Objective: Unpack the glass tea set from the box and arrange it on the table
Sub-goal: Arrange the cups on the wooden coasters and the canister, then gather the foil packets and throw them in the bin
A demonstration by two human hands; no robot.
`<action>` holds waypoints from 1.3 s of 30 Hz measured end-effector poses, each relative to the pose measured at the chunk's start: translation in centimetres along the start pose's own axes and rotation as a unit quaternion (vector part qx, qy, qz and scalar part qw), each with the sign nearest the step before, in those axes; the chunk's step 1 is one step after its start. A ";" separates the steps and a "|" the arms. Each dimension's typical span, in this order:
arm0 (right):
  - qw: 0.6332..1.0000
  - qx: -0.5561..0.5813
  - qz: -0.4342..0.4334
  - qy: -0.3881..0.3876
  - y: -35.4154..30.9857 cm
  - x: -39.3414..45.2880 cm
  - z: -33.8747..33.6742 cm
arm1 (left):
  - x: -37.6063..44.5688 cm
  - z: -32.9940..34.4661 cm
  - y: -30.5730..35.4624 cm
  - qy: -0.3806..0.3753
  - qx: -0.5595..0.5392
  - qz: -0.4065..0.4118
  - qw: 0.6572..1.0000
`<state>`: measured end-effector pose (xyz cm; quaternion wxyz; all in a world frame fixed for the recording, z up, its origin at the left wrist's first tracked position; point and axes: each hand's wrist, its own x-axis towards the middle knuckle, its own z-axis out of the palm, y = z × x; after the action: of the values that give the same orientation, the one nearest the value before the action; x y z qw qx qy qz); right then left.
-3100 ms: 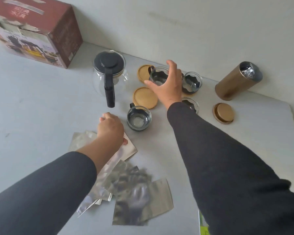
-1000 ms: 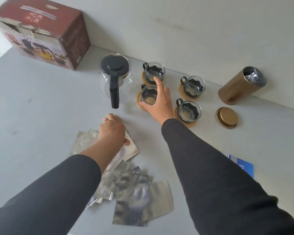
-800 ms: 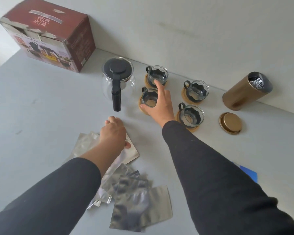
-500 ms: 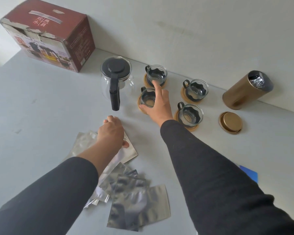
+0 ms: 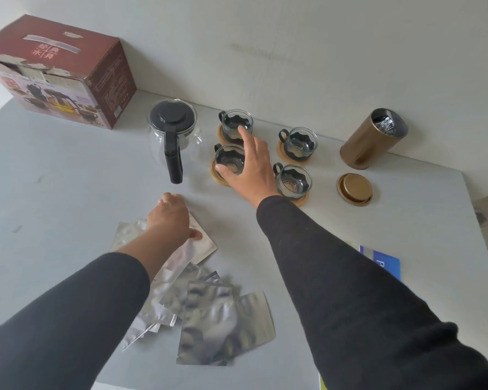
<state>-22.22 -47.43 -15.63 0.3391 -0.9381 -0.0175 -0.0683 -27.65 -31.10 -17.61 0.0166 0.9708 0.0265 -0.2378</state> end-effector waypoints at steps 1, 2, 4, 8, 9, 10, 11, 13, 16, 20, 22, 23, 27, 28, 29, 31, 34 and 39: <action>1.000 -0.002 -0.001 0.006 -0.3 -0.5 -0.5 | 0.2 -0.1 -0.3 -0.003 -0.009 0.005 1.000; 1.000 -0.004 0.001 0.011 -0.6 -1.0 -0.8 | 0.3 -0.2 -0.7 -0.008 -0.024 0.012 1.000; 1.000 -0.008 -0.001 0.025 -1.4 -2.2 -1.4 | 0.6 -0.6 -1.7 -0.022 -0.052 0.039 0.998; 0.998 -0.009 0.010 0.068 -3.1 -5.0 -1.9 | 0.1 -1.4 -4.5 -0.019 -0.078 0.051 0.995; 0.997 -0.014 0.015 0.076 -3.5 -6.0 -2.1 | -0.4 -1.5 -5.4 -0.013 -0.076 0.051 0.996; 0.996 -0.021 0.020 0.085 -3.9 -7.0 -2.1 | -1.0 -1.6 -6.4 -0.012 -0.075 0.048 0.996; 0.995 -0.031 0.028 0.092 -4.2 -8.2 -2.0 | -1.4 -1.4 -7.6 -0.017 -0.077 0.045 0.996; 0.992 -0.056 0.084 0.082 -4.9 -10.7 -1.7 | -2.9 -1.0 -10.1 -0.030 -0.074 0.030 0.996; 0.961 -0.067 0.267 0.023 -5.8 -14.9 -0.9 | -5.2 -0.1 -13.7 -0.063 -0.054 -0.004 0.997; 0.909 -0.015 0.414 -0.035 -6.8 -19.6 0.1 | -7.3 1.0 -17.1 -0.103 -0.083 0.006 0.991; 0.886 -0.045 0.456 -0.070 -7.2 -21.2 0.5 | -8.2 1.0 -17.2 -0.106 -0.114 0.030 0.987; 0.872 -0.066 0.475 -0.095 -7.2 -21.8 0.6 | -8.6 1.1 -17.0 -0.106 -0.119 0.041 0.986; 0.828 -0.120 0.516 -0.183 -7.2 -23.3 1.6 | -9.5 2.1 -15.4 -0.104 -0.064 0.088 0.989; 0.826 -0.127 0.516 -0.190 -7.3 -23.6 2.0 | -9.8 2.4 -14.9 -0.107 -0.050 0.100 0.988; 0.828 -0.137 0.511 -0.189 -7.3 -23.8 2.5 | -10.0 2.8 -14.4 -0.108 -0.038 0.112 0.987; 0.839 -0.164 0.490 -0.172 -7.5 -24.1 3.4 | -10.4 3.7 -13.5 -0.104 -0.010 0.127 0.986; 0.867 -0.152 0.454 -0.140 -7.6 -23.7 4.2 | -10.5 4.3 -12.8 -0.087 0.010 0.132 0.987; 0.906 -0.155 0.377 -0.118 -8.4 -22.3 5.9 | -10.2 4.3 -11.7 -0.059 -0.036 0.151 0.986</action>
<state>-44.24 -36.94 -17.92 0.1851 -0.9168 0.3081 0.1740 -39.33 -20.01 -16.98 0.0891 0.9466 -0.1127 -0.2887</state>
